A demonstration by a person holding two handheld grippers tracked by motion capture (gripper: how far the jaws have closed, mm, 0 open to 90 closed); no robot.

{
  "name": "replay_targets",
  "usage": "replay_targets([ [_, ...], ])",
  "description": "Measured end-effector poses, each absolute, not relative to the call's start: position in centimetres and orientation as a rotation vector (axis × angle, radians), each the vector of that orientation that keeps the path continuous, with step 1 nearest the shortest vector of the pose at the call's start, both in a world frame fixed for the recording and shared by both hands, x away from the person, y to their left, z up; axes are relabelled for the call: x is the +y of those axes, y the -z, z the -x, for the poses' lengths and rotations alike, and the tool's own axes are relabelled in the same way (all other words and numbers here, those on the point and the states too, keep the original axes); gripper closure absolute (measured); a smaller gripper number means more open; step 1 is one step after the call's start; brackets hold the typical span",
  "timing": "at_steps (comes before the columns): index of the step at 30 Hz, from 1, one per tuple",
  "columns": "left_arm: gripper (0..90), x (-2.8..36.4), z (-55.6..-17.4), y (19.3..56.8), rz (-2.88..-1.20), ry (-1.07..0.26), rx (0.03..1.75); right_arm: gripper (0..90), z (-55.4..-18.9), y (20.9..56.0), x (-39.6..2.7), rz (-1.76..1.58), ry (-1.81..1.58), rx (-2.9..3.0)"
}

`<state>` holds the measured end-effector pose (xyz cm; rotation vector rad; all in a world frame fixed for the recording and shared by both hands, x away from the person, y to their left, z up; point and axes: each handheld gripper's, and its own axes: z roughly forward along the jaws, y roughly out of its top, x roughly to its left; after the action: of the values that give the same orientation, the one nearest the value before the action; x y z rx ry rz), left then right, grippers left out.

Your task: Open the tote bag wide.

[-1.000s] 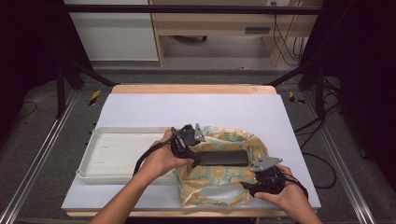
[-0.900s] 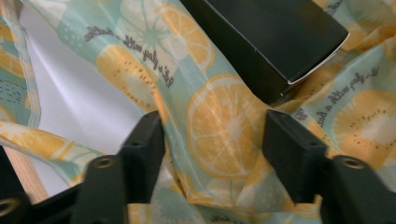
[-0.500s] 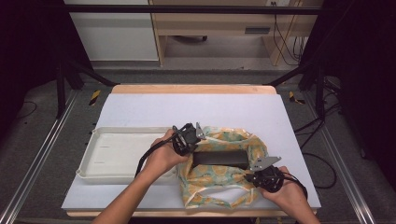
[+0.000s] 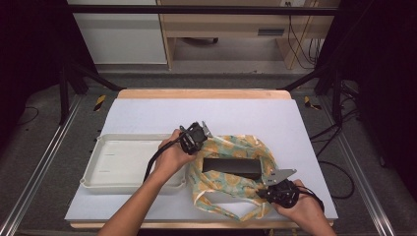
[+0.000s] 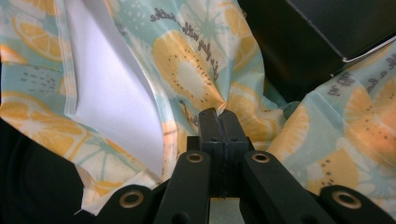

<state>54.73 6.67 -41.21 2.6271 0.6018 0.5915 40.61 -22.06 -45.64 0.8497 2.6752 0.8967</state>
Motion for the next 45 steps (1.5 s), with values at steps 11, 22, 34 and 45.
replay_targets([
  [11, 89.8, 7.1, -54.5, 41.5, -2.657, -0.578, 0.601, 90.0, -40.5, 45.9, -22.3, -0.854, -0.859, 2.665],
  [22, 78.3, 8.0, -53.0, 40.5, -2.599, -0.548, 0.583, 84.5, -40.6, 45.4, -22.3, -0.838, -0.907, 2.635],
  [34, 42.4, 9.0, -49.3, 36.7, -2.391, -0.538, 0.514, 53.0, -39.4, 42.8, -22.5, -0.812, -1.038, 2.539],
  [45, 72.1, 7.7, -45.2, 37.2, -2.349, -0.453, 0.391, 85.2, -39.7, 41.3, -23.7, -0.847, -1.154, 2.399],
])
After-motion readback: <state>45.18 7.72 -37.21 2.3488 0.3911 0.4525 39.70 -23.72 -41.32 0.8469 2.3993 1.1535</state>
